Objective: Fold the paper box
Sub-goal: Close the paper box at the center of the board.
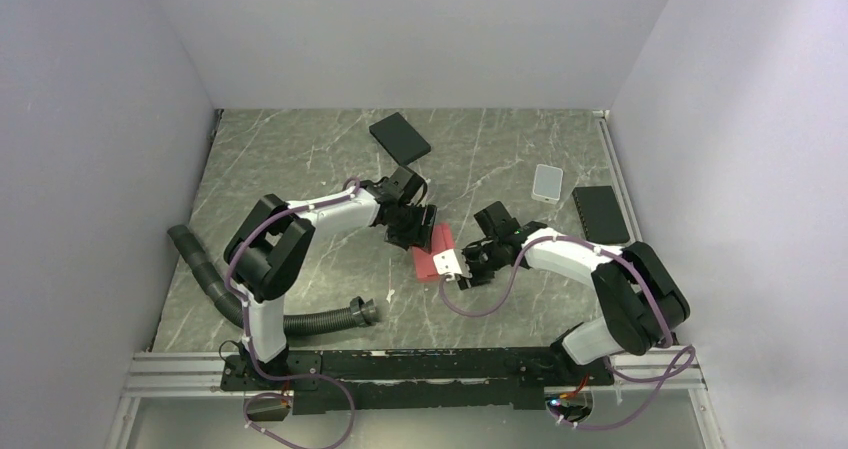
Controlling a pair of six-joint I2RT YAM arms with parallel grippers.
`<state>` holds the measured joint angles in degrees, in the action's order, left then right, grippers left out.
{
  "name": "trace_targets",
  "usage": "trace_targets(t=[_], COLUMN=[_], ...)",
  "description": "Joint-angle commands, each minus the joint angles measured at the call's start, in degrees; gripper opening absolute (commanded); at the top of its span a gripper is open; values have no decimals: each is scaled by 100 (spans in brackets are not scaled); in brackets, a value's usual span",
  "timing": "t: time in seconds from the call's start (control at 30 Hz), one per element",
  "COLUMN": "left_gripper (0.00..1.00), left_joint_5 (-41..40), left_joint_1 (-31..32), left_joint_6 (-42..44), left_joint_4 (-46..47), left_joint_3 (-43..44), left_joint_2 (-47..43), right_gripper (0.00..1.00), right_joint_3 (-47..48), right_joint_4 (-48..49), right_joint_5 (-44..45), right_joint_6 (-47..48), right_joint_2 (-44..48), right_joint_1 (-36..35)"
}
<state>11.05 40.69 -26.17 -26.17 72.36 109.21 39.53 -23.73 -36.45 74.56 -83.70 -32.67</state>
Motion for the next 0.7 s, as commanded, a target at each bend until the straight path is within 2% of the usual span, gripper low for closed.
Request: trace_targets(t=[0.0, 0.33, 0.5, 0.67], left_gripper=[65, 65, 65, 65], left_joint_5=[-289, -230, -200, -200], left_joint_1=[62, 62, 62, 62], left_joint_6=[276, 304, 310, 345], left_joint_4=[-232, -129, -86, -92], left_joint_3=[-316, -432, -467, -486], left_joint_2=[226, 151, 111, 94], right_gripper=[42, 41, 36, 27], right_joint_3=[117, 249, 257, 344], right_joint_4=[518, 408, 573, 513], right_joint_5=[195, 253, 393, 439], right_joint_6=[-316, -496, -667, -683], right_joint_2=[80, -54, -175, -276], right_joint_1=[1, 13, 6, -3])
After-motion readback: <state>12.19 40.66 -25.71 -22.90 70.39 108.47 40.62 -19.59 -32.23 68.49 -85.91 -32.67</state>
